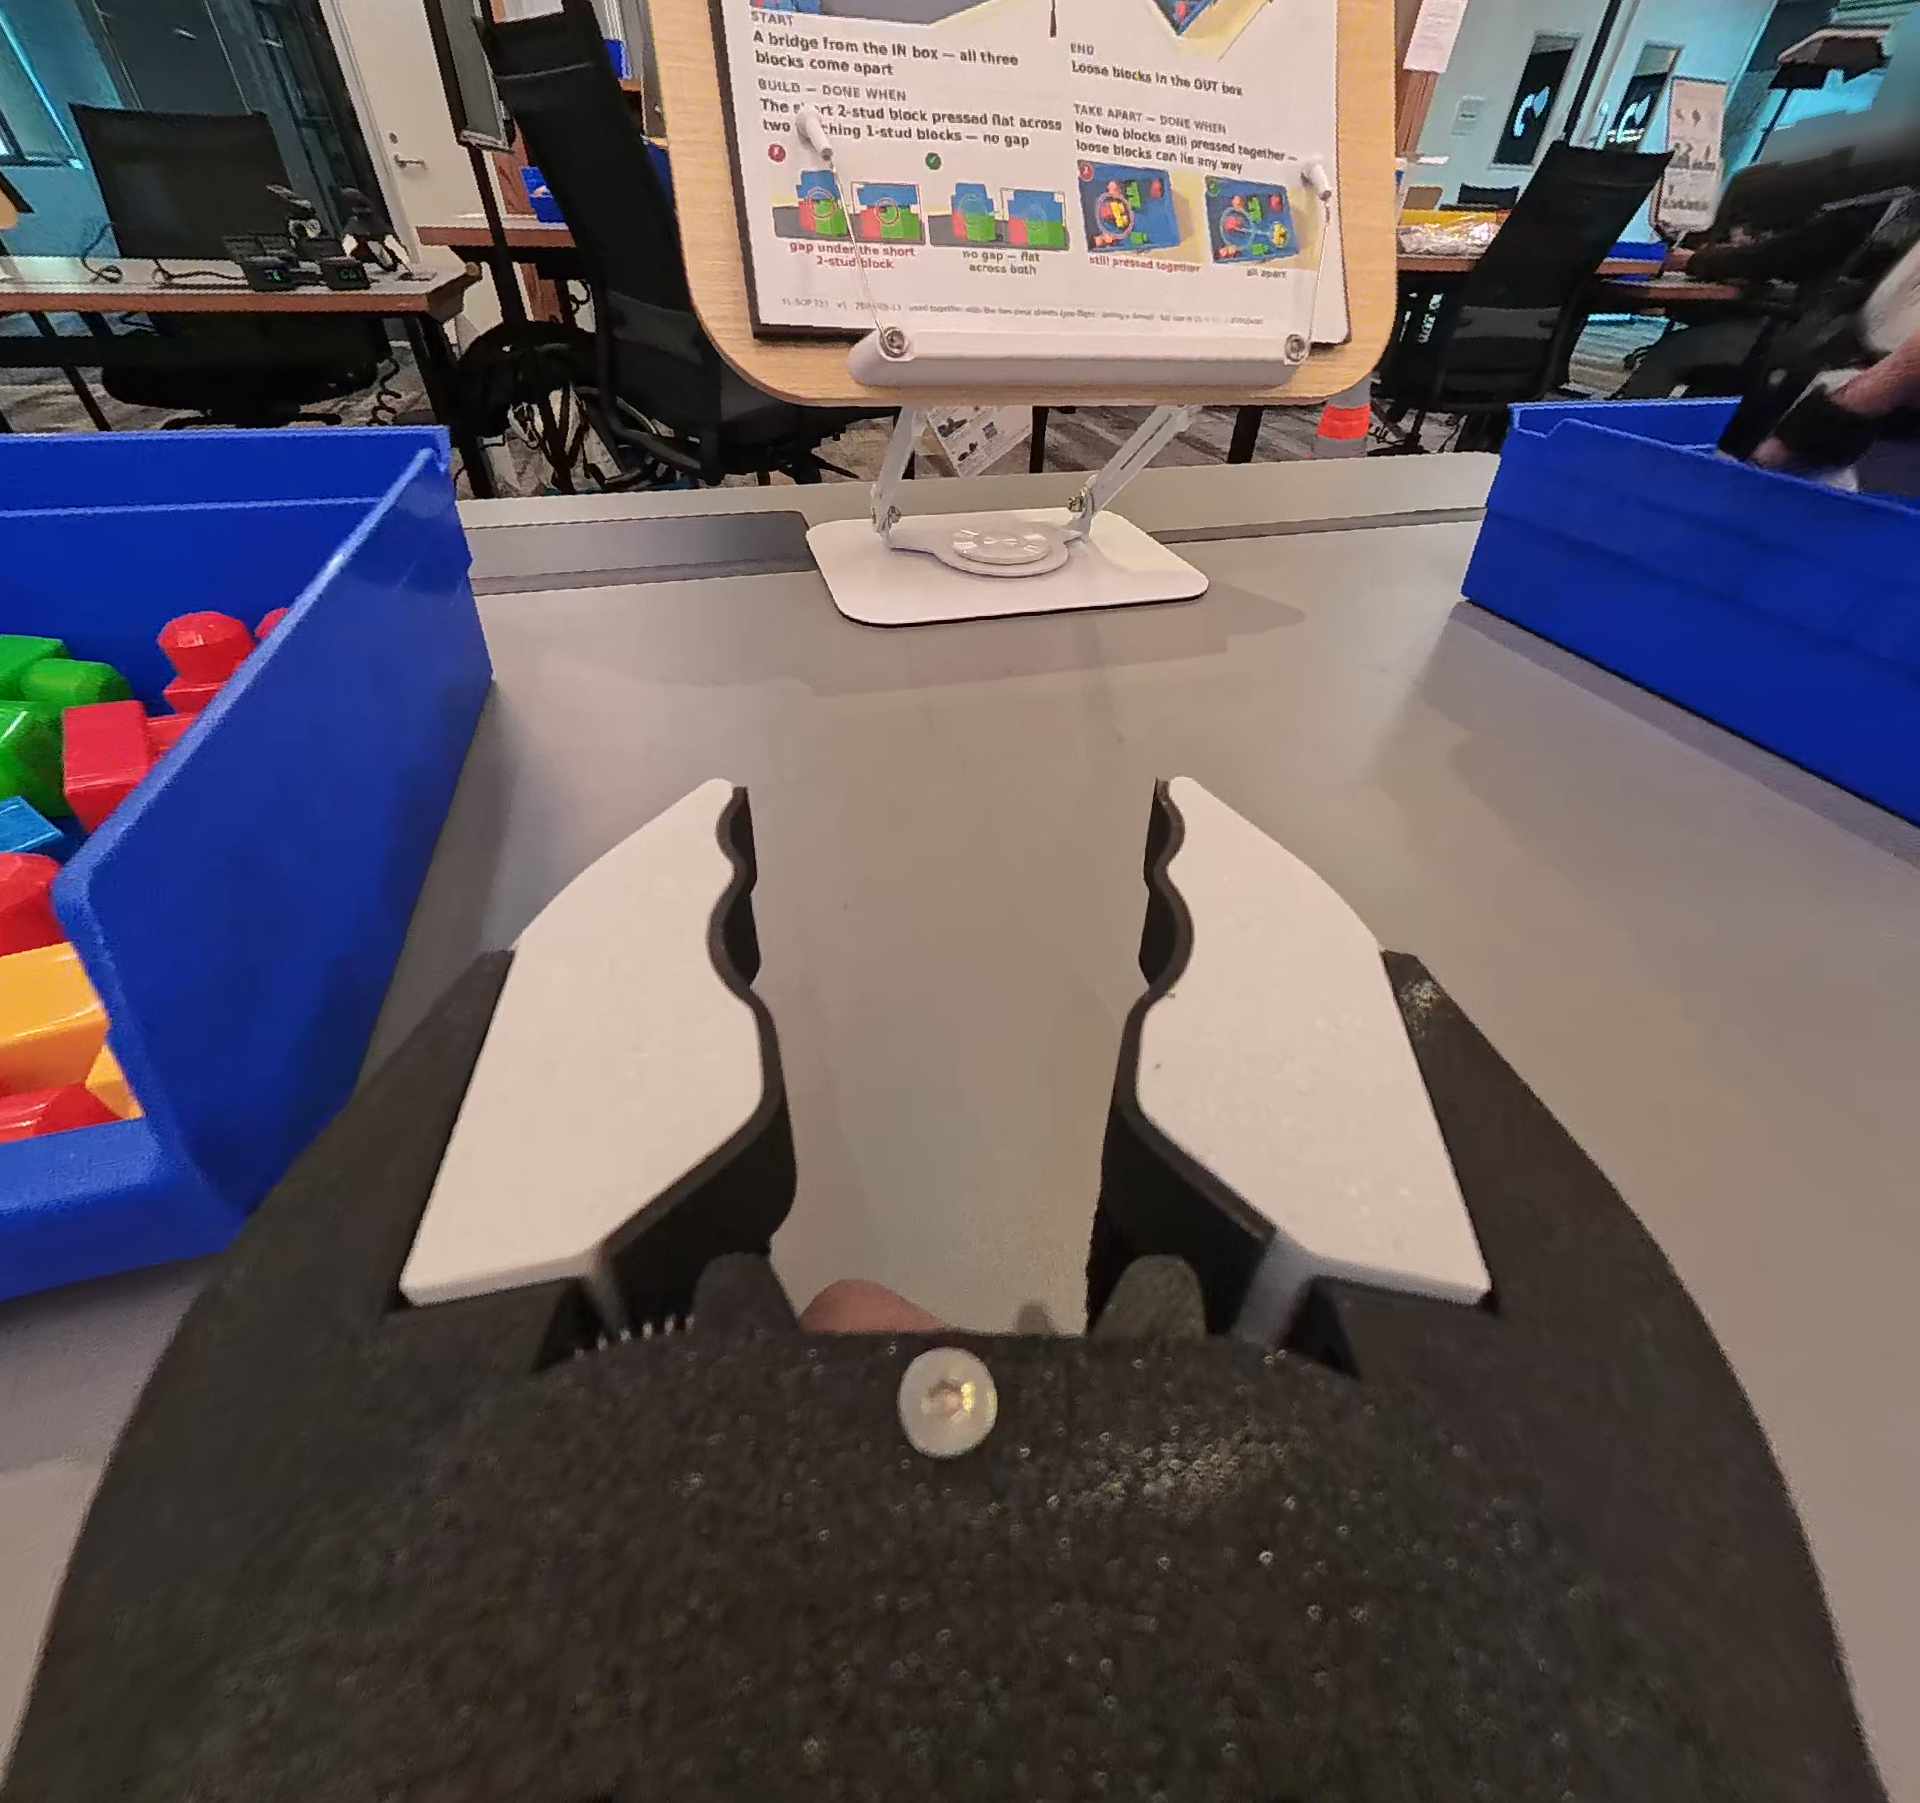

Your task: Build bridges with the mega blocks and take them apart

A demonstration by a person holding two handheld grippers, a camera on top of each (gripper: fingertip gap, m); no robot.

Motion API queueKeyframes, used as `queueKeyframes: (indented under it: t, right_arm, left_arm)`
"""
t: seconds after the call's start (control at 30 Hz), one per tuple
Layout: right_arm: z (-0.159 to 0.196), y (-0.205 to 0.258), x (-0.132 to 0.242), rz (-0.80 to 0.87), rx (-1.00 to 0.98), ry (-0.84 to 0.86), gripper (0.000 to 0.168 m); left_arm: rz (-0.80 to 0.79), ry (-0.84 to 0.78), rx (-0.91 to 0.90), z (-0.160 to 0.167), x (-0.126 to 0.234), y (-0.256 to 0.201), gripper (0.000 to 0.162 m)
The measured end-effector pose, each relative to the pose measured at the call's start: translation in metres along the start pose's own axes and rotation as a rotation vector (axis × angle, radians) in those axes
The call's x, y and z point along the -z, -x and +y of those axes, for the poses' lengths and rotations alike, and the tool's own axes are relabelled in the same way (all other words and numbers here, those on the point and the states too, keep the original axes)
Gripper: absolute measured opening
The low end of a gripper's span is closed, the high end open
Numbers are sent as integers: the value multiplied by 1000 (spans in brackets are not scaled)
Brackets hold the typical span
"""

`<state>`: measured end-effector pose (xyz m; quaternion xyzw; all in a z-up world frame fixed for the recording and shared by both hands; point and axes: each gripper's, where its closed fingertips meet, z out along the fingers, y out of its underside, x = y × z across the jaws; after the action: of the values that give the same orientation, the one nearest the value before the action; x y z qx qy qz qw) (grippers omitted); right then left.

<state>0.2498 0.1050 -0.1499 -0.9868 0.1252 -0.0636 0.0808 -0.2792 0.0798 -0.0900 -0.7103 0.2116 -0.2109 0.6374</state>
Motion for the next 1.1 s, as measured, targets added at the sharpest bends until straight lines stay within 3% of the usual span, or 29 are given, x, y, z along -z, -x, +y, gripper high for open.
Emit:
queueKeyframes:
  t: [0.1, 0.23, 0.33, 0.4, 0.53, 0.6, 0.7, 1.1]
  right_arm:
    - [-11, 0, 38, -29, 37, -106, 58]
    - [-15, 30, 147, -139, 137, -490, 71]
    - [37, 94, 223, -369, 220, -852, 68]
    - [89, 140, 243, -580, 209, -1040, 60]
    - [171, 229, 199, -851, 136, -1161, 60]
    - [191, 263, 167, -863, 158, -1188, 57]
    - [198, 287, 144, -711, 304, -1204, 58]
    - [206, 300, 115, -762, 374, -1119, 59]
  left_arm:
    - [1, -7, 21, -1, 1, 2, 72]
    - [1, -12, 33, -2, 1, 3, 72]
    - [2, -5, 36, -1, 1, 4, 72]
    - [4, -1, 42, 0, 0, 4, 72]
    - [-5, 5, 53, 1, 0, 6, 72]
    - [-14, 5, 43, 1, 0, 6, 71]
    - [-18, 20, 22, 3, -2, 3, 72]
    - [-47, 49, -43, 8, -3, -1, 72]
